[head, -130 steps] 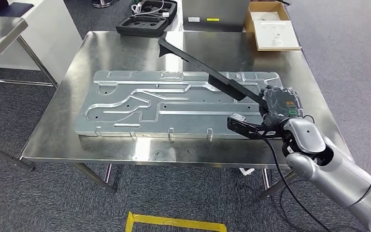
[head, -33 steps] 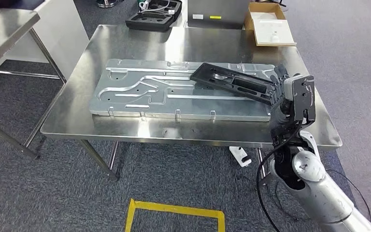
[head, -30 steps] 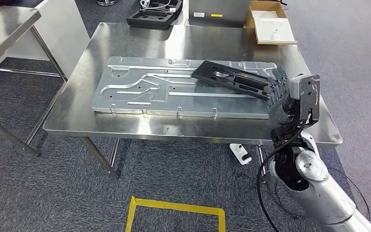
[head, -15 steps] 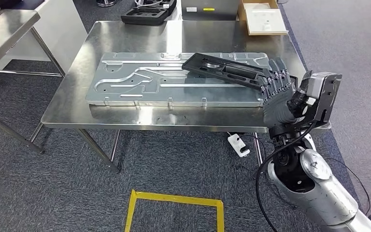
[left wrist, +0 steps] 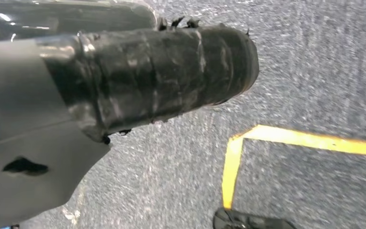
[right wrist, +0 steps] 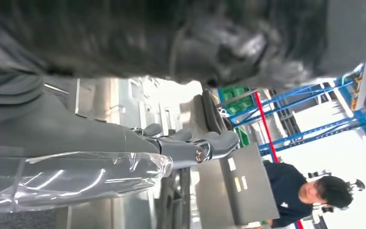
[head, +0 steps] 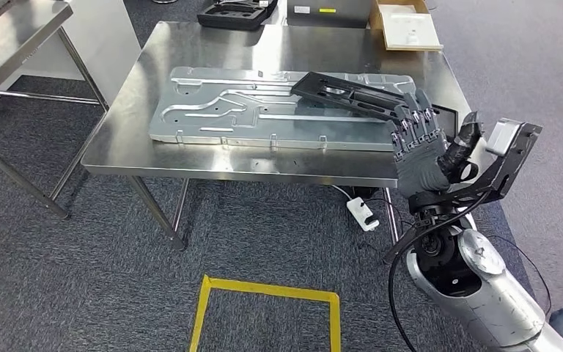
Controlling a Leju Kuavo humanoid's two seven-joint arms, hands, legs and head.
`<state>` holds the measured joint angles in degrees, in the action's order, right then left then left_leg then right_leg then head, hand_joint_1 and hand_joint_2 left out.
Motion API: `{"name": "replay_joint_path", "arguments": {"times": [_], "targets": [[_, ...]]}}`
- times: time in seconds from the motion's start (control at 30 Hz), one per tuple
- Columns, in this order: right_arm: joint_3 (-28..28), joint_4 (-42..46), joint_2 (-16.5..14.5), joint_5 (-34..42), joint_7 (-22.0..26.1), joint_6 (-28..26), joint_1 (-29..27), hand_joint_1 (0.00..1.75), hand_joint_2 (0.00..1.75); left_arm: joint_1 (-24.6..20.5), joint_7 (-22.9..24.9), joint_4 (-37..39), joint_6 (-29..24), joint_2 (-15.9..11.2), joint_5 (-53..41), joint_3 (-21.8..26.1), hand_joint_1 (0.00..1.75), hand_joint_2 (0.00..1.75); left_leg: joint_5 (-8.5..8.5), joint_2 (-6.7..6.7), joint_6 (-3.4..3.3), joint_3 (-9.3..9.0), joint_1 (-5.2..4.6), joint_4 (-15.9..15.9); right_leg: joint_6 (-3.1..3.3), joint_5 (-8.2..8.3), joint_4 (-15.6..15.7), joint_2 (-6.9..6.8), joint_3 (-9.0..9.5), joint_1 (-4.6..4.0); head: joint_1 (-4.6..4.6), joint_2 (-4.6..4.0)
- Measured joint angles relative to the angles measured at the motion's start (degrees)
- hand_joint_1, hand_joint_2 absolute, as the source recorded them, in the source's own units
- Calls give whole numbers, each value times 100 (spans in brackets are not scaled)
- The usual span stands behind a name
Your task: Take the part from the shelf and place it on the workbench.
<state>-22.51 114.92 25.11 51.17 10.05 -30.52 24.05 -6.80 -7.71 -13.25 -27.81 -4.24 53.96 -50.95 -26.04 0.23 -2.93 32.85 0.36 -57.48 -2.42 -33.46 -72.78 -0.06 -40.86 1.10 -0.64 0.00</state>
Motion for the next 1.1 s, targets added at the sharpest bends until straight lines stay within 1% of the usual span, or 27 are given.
{"name": "replay_joint_path", "arguments": {"times": [0.03, 0.07, 0.1, 0.17, 0.2, 0.23, 0.3, 0.33, 0.37, 0.4, 0.47, 0.5, 0.53, 0.57, 0.6, 0.67, 0.7, 0.73, 0.77, 0.83, 0.87, 0.9, 0.93, 1.0, 1.03, 1.07, 1.1], "targets": [[0, 0, 0, 4, 3, 1, -14, 0, 0, 2, 1, 0, 1, 0, 0, 0, 0, 0, 35, 2, 3, 60, -3, -12, -7, -45, -174, 0, -8, 1, -1, 0], [0, 0, 0, 5, 3, 2, -24, 0, 0, 4, 1, 0, 1, 0, 0, 0, 0, 0, 65, 2, 10, 116, -3, -29, -9, 15, -131, -1, 93, 3, 1, 0], [0, 0, 0, 6, 3, 3, -29, 0, 0, 6, 1, 0, 1, 0, 0, 0, 0, 0, 87, 1, 21, 164, -2, -55, -5, 153, 150, -3, 313, 6, 1, 0], [0, 5, 0, 7, 5, 7, -30, 0, 0, 4, 1, 0, 1, 0, 0, 0, 0, 0, 114, -2, 55, 245, -5, -124, 23, 369, 954, -4, 844, -4, -2, 0], [0, 12, 0, 7, 8, 9, -31, 0, 0, 4, 1, 0, 1, 0, 0, 0, 0, 0, 129, -5, 84, 272, -12, -151, 49, 427, 1223, -2, 1000, -19, -2, 0], [1, 19, 1, 7, 12, 12, -30, 0, 0, 3, 1, 0, 0, 0, 0, 0, 0, 0, 148, -7, 117, 295, -19, -172, 79, 431, 1360, 2, 1061, -35, -3, 0], [1, 29, 1, 7, 19, 15, -29, 0, 0, 10, 1, 0, -1, -1, 1, -1, 0, 0, 205, -13, 195, 327, -29, -175, 154, 475, 1385, 5, 1008, -45, -6, 0], [1, 30, 1, 7, 20, 16, -25, 0, 0, 15, 2, 0, -1, -1, 1, -1, 0, 0, 194, -17, 229, 365, -24, -199, 195, 499, 1410, 2, 982, -33, -9, 0], [0, 32, 0, 7, 20, 17, -25, 0, 0, 20, 2, -1, 3, 1, 2, -2, 0, 0, 115, -21, 263, 420, -20, -276, 239, 539, 1420, -2, 945, -19, -15, 0], [0, 35, 0, 7, 20, 19, -24, 0, 0, 21, 1, -1, 10, 2, 5, -2, 0, 0, -45, -25, 294, 504, -11, -451, 281, 580, 1434, -8, 904, -4, -18, 0], [0, 42, 0, 11, 20, 26, -24, 0, 0, 16, -35, -1, 68, 4, 36, -2, 0, 0, -513, -24, 354, 742, 4, -1103, 328, 652, 1435, -11, 810, -7, -28, 0], [-1, 44, 0, 15, 20, 30, -27, 0, 0, 17, -68, -1, 108, 2, 57, -2, 0, 0, -688, -24, 374, 843, 9, -1444, 334, 686, 1430, -8, 761, -12, -27, 0], [-1, 44, 0, 18, 20, 33, -30, 0, 0, 20, -103, 0, 146, 1, 81, -2, 0, 0, -766, -24, 383, 881, 11, -1665, 331, 719, 1424, 3, 712, -16, -28, 0], [-2, 44, 0, 21, 20, 35, -33, 0, 0, 24, -132, 0, 169, 0, 93, -2, 0, 0, -729, -26, 379, 821, 11, -1683, 322, 747, 1414, 23, 670, -19, -28, 0], [-2, 44, 0, 21, 20, 37, -35, 0, 0, 26, -154, 0, 179, -1, 101, -2, 0, 0, -610, -33, 363, 656, 10, -1492, 310, 770, 1405, 44, 634, -23, -28, 0], [-2, 45, 1, 20, 20, 43, -35, 0, 0, 25, -180, 0, 184, -14, 102, -2, 0, 0, -365, -137, 282, 116, 0, -708, 277, 811, 1392, 88, 586, -31, -25, 0], [-2, 46, 3, 20, 19, 49, -31, 0, 0, 26, -191, 0, 185, -24, 99, -2, 0, 0, -305, -204, 244, -99, -9, -373, 253, 832, 1390, 108, 571, -31, -24, 0], [-3, 46, 5, 21, 17, 56, -27, 0, 0, 27, -197, 0, 186, -34, 94, -2, 0, 0, -296, -256, 210, -234, -24, -149, 222, 856, 1389, 128, 558, -25, -28, 0], [-4, 46, 7, 21, 16, 62, -26, 0, 0, 27, -204, 0, 186, -43, 90, -2, 0, 0, -318, -274, 189, -274, -36, -66, 185, 885, 1397, 151, 545, -16, -31, 0], [-6, 48, 14, 21, 14, 68, -28, 0, 0, 23, -219, 0, 186, -43, 90, -2, 0, 0, -269, -194, 144, -274, -37, 9, 112, 931, 1408, 191, 528, -6, -42, 0], [-7, 49, 19, 21, 14, 68, -29, 0, 0, 21, -227, 0, 186, -44, 96, -2, 0, 0, -229, -145, 111, -280, -22, 52, 87, 894, 1362, 181, 490, -9, -34, 0], [-7, 50, 25, 19, 14, 68, -27, 0, 0, 22, -233, 0, 185, -44, 101, -2, 0, 0, -186, -93, 70, -280, -3, 97, 68, 786, 1214, 155, 412, -13, -20, 0], [-7, 50, 28, 17, 14, 68, -29, 0, 0, 24, -238, 0, 185, -44, 105, -2, 0, 0, -153, -38, 39, -271, 14, 126, 56, 609, 939, 117, 284, -10, -3, 0], [-9, 50, 33, 8, 6, 64, -40, 0, 0, 29, -244, 0, 185, -44, 105, -2, 0, 0, -129, 55, 4, -221, 11, 120, 16, 225, 193, 79, -40, -3, 24, 0], [-10, 50, 33, 4, 0, 61, -47, 0, 0, 33, -245, 0, 186, -44, 105, -2, 0, 0, -124, 102, 2, -195, 11, 107, -5, 135, -78, 70, -142, 4, 28, 0], [-13, 49, 33, -1, -6, 57, -51, 0, 0, 35, -245, 0, 187, -44, 105, -2, 0, 0, -123, 147, 5, -175, 12, 88, -23, 148, -155, 57, -147, 12, 28, 0], [-14, 49, 33, -4, -9, 54, -52, 0, 0, 34, -246, 0, 189, -44, 105, -2, 0, 0, -128, 191, 14, -159, 16, 62, -37, 260, -4, 31, -37, 22, 28, 0]]}}
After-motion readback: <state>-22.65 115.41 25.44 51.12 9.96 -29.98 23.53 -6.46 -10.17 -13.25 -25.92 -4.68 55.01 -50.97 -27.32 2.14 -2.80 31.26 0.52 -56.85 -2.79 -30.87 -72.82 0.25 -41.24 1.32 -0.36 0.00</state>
